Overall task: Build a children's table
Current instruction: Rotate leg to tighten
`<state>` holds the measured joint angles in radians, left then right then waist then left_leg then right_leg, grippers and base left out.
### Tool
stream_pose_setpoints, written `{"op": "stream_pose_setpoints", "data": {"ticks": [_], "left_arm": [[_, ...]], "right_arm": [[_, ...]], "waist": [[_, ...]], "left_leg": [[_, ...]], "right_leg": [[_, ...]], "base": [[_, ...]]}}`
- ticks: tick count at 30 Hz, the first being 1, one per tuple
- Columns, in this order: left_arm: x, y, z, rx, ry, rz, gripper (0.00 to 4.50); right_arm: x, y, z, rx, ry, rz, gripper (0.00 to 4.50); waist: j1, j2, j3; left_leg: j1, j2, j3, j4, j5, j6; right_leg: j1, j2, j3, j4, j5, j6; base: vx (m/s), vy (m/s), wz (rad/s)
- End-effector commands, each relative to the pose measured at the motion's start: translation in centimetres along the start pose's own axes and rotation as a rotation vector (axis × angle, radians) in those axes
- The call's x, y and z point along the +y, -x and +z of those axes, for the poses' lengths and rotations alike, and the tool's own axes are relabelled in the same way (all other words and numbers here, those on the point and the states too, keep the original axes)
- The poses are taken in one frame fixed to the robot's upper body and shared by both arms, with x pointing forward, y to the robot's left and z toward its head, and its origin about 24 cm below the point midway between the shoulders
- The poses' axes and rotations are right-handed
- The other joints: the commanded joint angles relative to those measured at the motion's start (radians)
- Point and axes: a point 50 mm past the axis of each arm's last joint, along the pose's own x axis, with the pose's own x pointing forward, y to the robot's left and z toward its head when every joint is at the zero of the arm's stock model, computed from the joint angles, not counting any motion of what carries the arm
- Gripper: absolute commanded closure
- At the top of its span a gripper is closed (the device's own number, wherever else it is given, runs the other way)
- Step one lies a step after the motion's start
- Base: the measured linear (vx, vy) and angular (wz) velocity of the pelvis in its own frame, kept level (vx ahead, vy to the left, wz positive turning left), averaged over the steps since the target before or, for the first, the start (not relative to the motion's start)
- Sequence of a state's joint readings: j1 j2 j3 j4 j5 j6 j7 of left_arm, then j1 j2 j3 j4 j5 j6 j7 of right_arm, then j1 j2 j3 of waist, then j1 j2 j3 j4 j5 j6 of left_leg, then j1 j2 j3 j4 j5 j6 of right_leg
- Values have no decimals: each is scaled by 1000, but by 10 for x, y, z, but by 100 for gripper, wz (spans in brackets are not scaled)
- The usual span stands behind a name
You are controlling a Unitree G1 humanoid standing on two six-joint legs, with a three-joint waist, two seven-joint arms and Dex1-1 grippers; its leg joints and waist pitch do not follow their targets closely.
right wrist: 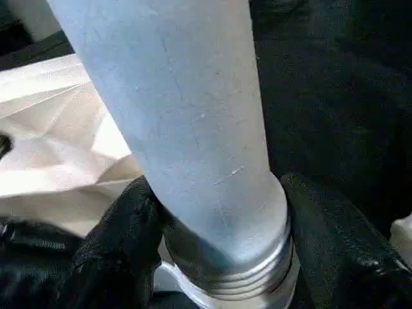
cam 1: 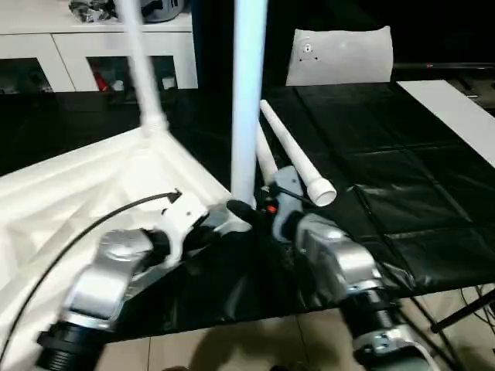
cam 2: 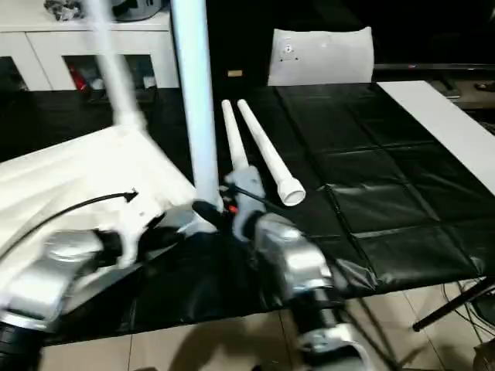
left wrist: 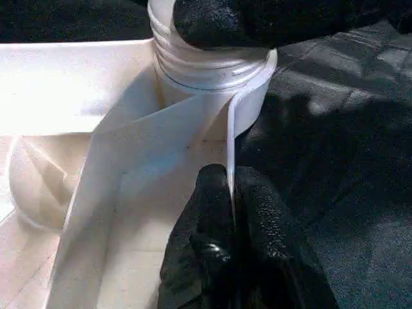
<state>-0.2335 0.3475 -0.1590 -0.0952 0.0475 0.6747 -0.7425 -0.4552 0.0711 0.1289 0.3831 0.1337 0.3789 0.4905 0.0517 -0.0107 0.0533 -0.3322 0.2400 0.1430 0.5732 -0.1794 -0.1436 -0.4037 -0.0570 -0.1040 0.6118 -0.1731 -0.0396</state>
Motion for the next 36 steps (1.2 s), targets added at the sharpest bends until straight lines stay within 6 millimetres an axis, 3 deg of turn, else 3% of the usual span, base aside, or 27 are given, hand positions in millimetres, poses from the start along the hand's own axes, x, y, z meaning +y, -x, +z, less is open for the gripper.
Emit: {"op": "stream_pose_setpoints", "data": {"ticks": [1, 2, 3, 4, 5, 7, 10, 12, 17, 20, 24, 29, 31, 32, 33, 35, 36], "left_arm": [[-7, -6, 30, -94, -87, 7, 450], [-6, -5, 29, -86, -98, 6, 450], [-4, -4, 28, -80, -99, 10, 450], [-2, -2, 27, -73, -103, 19, 450], [0, -1, 26, -64, -113, 20, 450], [2, 2, 25, -58, -121, 15, 450], [8, 6, 23, -49, -140, -4, 450], [9, 7, 23, -48, -148, -9, 450], [16, 12, 17, -37, -221, -110, 450], [17, 14, 15, -45, -241, -176, 450], [17, 19, 7, 0, -340, -338, 450], [17, 24, 6, 35, -421, -458, 450], [18, 24, 8, 39, -431, -474, 450], [17, 23, 10, 40, -452, -499, 450], [17, 22, 9, 56, -484, -537, 450], [17, 22, 7, 68, -503, -560, 450], [17, 21, 7, 68, -510, -569, 450]], "right_arm": [[41, -17, -12, 53, -12, 187, 161], [39, -15, -12, 46, -11, 177, 126], [37, -15, -11, 43, -14, 167, 124], [36, -13, -11, 40, -13, 163, 116], [33, -12, -10, 33, -3, 152, 116], [29, -10, -7, 22, 10, 139, 83], [21, 0, -1, 2, 50, 158, 75], [19, 3, 1, -2, 67, 166, 38], [5, 28, 9, 3, 164, 267, 3], [-3, 39, 11, 27, 200, 298, 3], [-18, 61, 17, 82, 264, 401, 3], [-27, 73, 18, 139, 318, 480, 3], [-28, 75, 18, 151, 329, 498, 3], [-29, 76, 17, 162, 332, 514, 3], [-30, 77, 16, 183, 335, 544, 3], [-28, 77, 15, 200, 345, 570, 3], [-28, 77, 14, 209, 352, 580, 3]], "waist": [[3, 10, -61], [3, 10, -61], [3, 9, -60], [5, 20, -60], [2, 15, -60], [2, 15, -60], [3, 15, -61], [4, 15, -63], [13, 14, -62], [14, 10, -59], [25, 15, -60], [45, 19, -62], [47, 16, -62], [48, 8, -64], [50, 16, -64], [51, 4, -65], [53, 6, -65]], "left_leg": [[-13, -22, 20, -57, -215, 31], [-12, -22, 19, -58, -219, 31], [-12, -23, 20, -57, -223, 32], [-11, -24, 19, -57, -225, 30], [-11, -23, 19, -58, -232, 30], [-10, -23, 19, -58, -235, 29], [-10, -22, 18, -57, -232, 30], [-12, -20, 19, -57, -213, 31], [-13, -22, 20, -57, -210, 42], [-10, -23, 21, -57, -229, 47], [-6, -20, 20, -56, -234, 52], [-1, -17, 22, -57, -247, 46], [-5, -16, 21, -58, -243, 39], [-5, -17, 21, -57, -232, 41], [-6, -17, 22, -56, -225, 42], [-8, -17, 23, -56, -217, 42], [-8, -17, 22, -55, -214, 43]], "right_leg": [[56, -58, 50, -92, -352, -85], [56, -58, 50, -93, -355, -83], [56, -58, 50, -93, -361, -79], [55, -59, 51, -93, -362, -80], [55, -57, 49, -95, -366, -77], [55, -57, 50, -94, -365, -79], [56, -57, 50, -94, -350, -80], [57, -57, 53, -87, -306, -96], [60, -55, 53, -89, -302, -93], [57, -57, 51, -96, -363, -75], [55, -57, 52, -100, -377, -73], [54, -58, 53, -94, -356, -96], [57, -60, 52, -90, -345, -102], [59, -60, 52, -89, -339, -104], [58, -61, 54, -89, -333, -107], [61, -59, 54, -87, -319, -107], [61, -60, 54, -85, -319, -108]], "base": [[0, 0, 0], [0, 0, 0], [0, 0, 0], [0, 0, 0], [0, 0, 0], [0, 0, 0], [0, 0, 0], [0, 0, 0], [0, 0, 0], [0, 0, 0], [0, 0, 0], [0, 0, 0], [0, 0, 0], [0, 0, 0], [0, 0, 0], [0, 0, 0], [0, 0, 0]]}}
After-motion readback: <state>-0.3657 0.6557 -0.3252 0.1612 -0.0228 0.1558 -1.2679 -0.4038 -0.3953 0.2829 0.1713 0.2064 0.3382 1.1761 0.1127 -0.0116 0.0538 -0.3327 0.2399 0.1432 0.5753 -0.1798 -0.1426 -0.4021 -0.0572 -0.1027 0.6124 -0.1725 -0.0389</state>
